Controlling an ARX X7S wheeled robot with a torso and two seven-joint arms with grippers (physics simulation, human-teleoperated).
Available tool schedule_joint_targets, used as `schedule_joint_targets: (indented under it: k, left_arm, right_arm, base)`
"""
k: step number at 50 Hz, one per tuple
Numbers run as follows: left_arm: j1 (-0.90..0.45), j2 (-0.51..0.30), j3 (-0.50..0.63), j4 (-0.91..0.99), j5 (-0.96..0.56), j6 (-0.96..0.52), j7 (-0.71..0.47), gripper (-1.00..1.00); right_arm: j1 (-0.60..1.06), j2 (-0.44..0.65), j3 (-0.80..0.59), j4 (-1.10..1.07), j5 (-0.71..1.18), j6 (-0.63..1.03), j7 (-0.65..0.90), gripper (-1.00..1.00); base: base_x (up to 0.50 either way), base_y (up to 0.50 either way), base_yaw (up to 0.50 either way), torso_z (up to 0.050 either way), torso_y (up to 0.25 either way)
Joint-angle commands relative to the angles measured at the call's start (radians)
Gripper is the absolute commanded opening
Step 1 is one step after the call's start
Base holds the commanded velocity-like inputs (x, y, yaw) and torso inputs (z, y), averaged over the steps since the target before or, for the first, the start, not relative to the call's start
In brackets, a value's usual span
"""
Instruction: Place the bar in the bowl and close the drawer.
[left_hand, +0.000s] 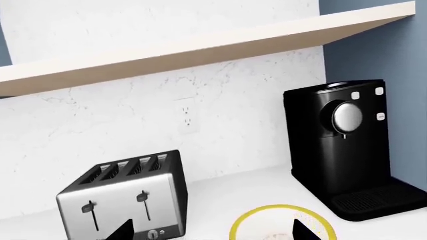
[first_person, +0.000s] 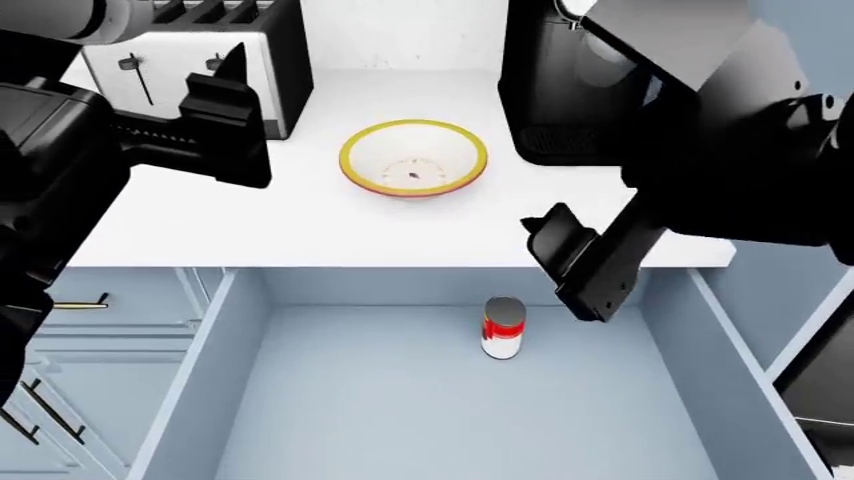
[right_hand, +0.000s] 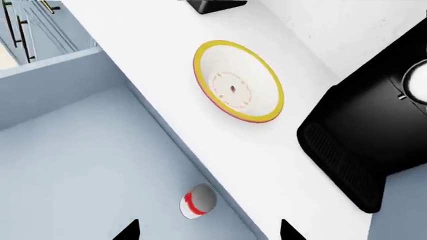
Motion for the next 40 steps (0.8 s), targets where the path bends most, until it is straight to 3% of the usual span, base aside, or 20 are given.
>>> schedule_joint_targets:
  k: [1,9,15,27,40]
  left_arm:
    - [-0.016,-0.005,0.024,-0.009,-0.024,0.002,-0.020,1.00]
    - [-0.037,-0.017,0.035,0.003,-0.052,0.011,-0.058,1.00]
    - [-0.040,-0.027,0.051,0.001,-0.056,0.002,-0.065,1.00]
    - [-0.030,-0.018,0.063,-0.004,-0.029,0.001,-0.039,1.00]
    - [-0.027,-0.019,0.072,-0.003,-0.031,0.008,-0.032,1.00]
  right_arm:
    - [0.091,0.000,-0.157,0.007,-0.049,0.017,-0.261,1.00]
    - [0.152,-0.008,-0.273,-0.036,-0.228,0.016,-0.508,1.00]
    - [0.134,-0.026,-0.285,-0.073,-0.364,-0.009,-0.682,1.00]
    - [0.078,-0.059,-0.337,-0.137,-0.489,-0.046,-0.850,1.00]
    - [0.013,-0.115,-0.445,-0.157,-0.844,-0.235,-1.200,1.00]
  base:
    - [0.00,0.00,0.00,0.000,0.000]
    - [0.00,0.00,0.00,0.000,0.000]
    - [0.00,0.00,0.00,0.000,0.000]
    - [0.00,0.00,0.00,0.000,0.000]
    - [0.00,0.00,0.00,0.000,0.000]
